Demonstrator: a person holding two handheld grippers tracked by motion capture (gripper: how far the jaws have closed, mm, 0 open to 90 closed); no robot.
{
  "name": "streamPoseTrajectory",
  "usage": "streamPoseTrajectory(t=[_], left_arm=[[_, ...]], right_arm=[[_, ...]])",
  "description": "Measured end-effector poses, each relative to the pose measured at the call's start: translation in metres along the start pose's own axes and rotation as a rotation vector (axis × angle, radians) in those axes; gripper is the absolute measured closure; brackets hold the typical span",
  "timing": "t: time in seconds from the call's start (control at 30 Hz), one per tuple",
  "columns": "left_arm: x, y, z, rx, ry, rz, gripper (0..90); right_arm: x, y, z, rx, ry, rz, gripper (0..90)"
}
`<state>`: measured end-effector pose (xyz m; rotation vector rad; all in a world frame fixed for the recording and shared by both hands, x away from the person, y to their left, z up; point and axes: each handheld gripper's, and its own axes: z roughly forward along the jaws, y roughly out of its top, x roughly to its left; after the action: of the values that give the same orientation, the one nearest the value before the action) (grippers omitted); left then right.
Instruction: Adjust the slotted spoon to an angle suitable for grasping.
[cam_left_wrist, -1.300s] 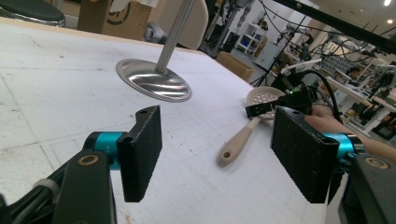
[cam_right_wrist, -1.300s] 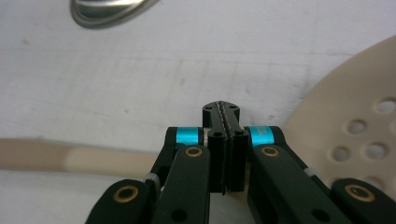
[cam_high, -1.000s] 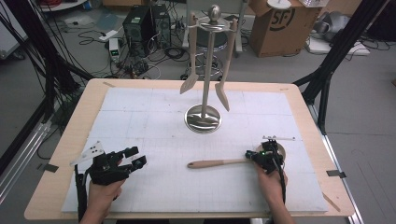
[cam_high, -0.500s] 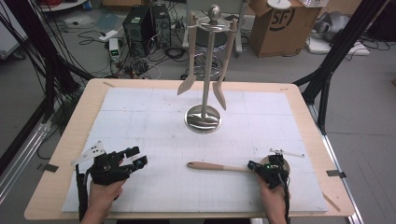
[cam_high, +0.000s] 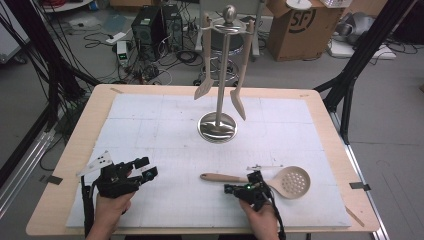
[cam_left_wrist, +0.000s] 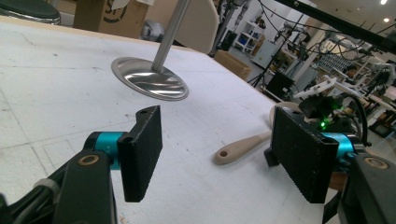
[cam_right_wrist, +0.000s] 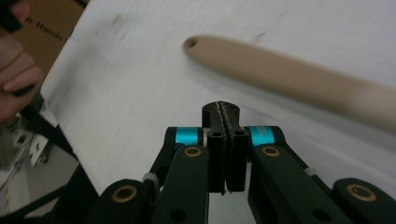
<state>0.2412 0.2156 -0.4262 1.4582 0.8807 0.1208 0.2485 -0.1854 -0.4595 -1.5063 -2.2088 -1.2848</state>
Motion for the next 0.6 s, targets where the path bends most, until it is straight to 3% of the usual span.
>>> streamPoseTrajectory(t=[0.1,0.6], left_arm=[[0.0,0.0,-0.001,-0.002,0.0,0.002,34.6],[-0.001,-0.001,0.005,0.012,-0.01,0.004,34.6]], right_arm=[[0.006,0.002,0.017,0.044,0.004,-0.014,90.0],[-0.004,0.029,0.038,0.004,-0.004,0.04,90.0]])
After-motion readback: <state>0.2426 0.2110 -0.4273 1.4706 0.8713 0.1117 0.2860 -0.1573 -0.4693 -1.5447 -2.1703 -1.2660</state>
